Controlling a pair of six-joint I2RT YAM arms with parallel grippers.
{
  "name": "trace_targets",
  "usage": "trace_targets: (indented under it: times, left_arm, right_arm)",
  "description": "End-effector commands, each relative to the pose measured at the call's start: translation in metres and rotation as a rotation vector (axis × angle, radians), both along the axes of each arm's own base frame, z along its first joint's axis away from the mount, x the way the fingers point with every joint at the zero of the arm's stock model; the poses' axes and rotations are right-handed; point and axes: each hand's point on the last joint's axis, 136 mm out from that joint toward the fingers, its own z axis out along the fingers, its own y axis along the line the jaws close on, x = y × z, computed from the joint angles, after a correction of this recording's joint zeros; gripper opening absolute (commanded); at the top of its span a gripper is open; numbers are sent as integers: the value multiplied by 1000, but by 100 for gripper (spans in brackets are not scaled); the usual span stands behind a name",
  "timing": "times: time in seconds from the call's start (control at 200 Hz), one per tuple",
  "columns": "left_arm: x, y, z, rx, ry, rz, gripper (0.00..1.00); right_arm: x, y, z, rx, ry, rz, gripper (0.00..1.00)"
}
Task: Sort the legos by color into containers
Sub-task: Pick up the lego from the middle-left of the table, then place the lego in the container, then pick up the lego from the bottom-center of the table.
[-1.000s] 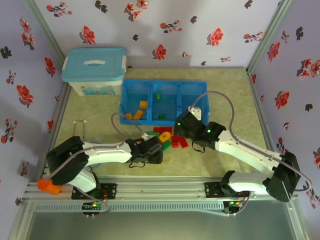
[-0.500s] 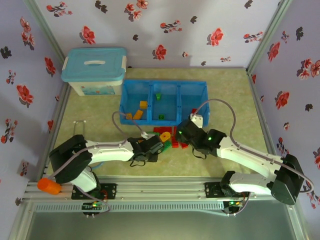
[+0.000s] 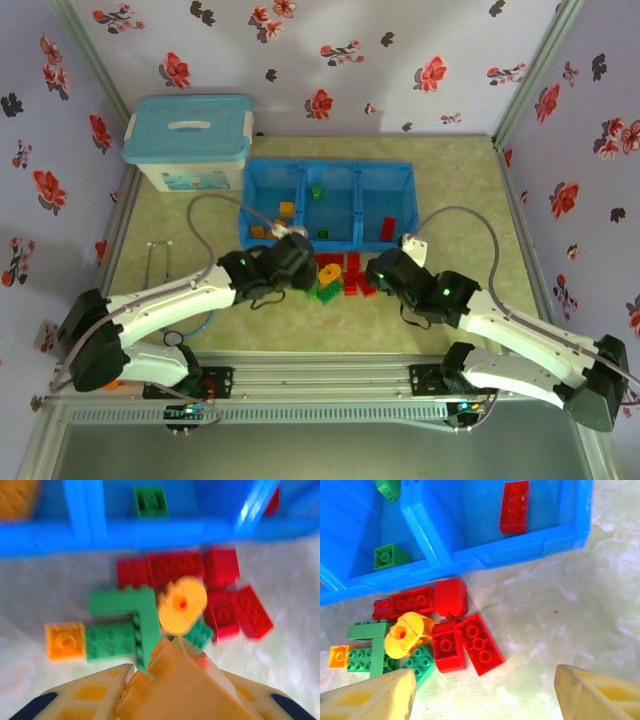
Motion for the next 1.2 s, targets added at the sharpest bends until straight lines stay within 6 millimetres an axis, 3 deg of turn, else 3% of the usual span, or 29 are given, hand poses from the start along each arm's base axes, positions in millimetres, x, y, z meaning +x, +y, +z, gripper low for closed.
trace_targets:
  times: [0.0, 0.16, 0.34, 0.515, 0.56, 0.65, 0.8, 1.0, 1.12, 1.195]
  left_arm:
    - [29, 33, 11, 51, -1, 27, 33]
    - [80, 58, 17, 59, 3, 105, 33]
    - [125, 73, -10, 79, 84, 147, 33]
    - [151, 74, -26, 103, 125, 159, 36]
    - [156, 72, -24, 104, 116, 150, 42]
    - [161, 73, -15, 110, 114, 147, 74]
    - [150, 75, 20, 54, 61, 166, 80]
    - [103, 89, 59, -50, -46, 182, 78]
    - [65, 101, 47, -73, -37, 189, 77]
    - [40, 111, 28, -65, -10, 200, 77]
  right_arm:
    - [-12, -23, -14, -36, 28, -50, 73]
    - [-20, -19, -23, -8, 56, -13, 72]
    - [-25, -12, -32, -38, 103, 18, 72]
    - [-28, -2, -36, -28, 110, 48, 73]
    - [-29, 2, -36, -31, 113, 67, 73]
    - [-32, 8, -39, -41, 130, 91, 74]
    - [-32, 21, -36, -29, 126, 115, 75]
    - [-29, 59, -30, -61, 133, 205, 73]
    - [-20, 93, -31, -91, 138, 249, 69]
    - [-20, 119, -36, -88, 167, 296, 67]
